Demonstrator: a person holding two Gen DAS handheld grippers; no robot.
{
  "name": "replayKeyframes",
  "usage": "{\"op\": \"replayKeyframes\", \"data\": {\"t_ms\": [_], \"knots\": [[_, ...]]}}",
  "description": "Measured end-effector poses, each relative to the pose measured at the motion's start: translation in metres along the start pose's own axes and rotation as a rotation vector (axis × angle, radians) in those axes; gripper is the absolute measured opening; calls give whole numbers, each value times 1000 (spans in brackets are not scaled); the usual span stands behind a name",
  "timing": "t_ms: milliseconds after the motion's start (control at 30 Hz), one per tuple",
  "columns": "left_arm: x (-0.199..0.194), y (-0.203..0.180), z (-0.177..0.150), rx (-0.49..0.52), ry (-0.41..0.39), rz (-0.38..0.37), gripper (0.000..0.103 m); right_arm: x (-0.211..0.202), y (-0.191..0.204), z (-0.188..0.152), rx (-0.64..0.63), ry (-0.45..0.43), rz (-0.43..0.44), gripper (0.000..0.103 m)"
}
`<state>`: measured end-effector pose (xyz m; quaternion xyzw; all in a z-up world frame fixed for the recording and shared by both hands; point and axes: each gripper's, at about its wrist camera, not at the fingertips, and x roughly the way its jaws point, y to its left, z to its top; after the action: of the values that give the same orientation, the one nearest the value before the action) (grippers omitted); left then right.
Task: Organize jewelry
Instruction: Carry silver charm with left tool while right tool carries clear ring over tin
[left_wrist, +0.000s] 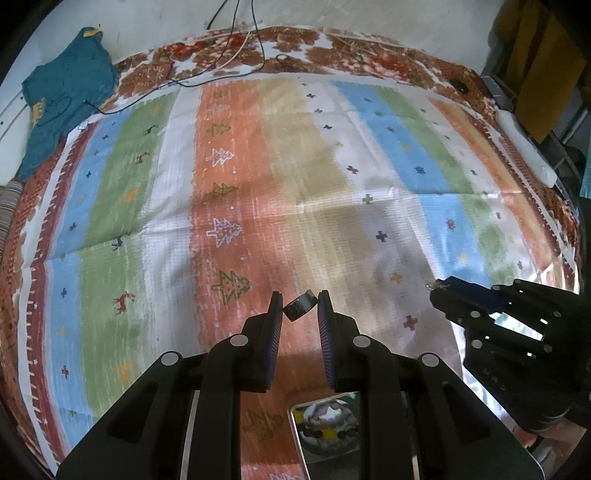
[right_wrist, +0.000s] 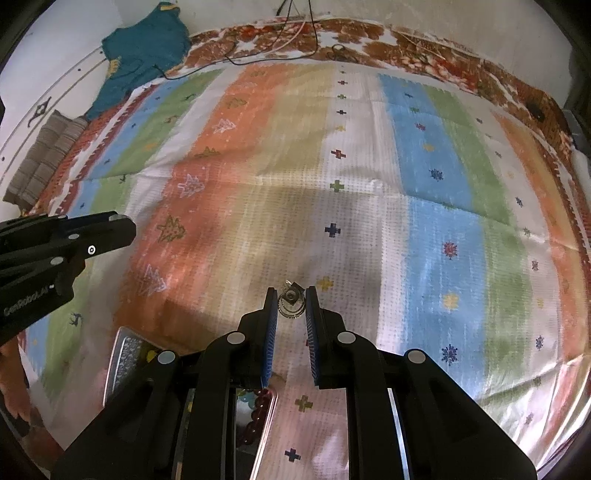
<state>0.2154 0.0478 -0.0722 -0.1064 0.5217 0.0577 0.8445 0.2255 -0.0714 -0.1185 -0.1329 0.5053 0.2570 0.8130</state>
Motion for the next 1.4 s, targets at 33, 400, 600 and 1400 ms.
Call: {"op": "replayKeyframes", "data": {"t_ms": [33, 400, 600, 1400], "knots": [[-3, -1, -2, 1, -4, -2, 19, -2, 1, -1, -1, -4, 1, 16], [-32, -5, -22, 6, -50, -14, 19, -21, 12, -15, -34, -48, 15, 16], [-45, -14, -37, 24, -71, -25, 19, -37, 19, -26, -49, -77, 28, 16], [-73, -32, -73, 67, -108, -62, 19, -65, 37, -62, -101, -119, 53, 16]]}}
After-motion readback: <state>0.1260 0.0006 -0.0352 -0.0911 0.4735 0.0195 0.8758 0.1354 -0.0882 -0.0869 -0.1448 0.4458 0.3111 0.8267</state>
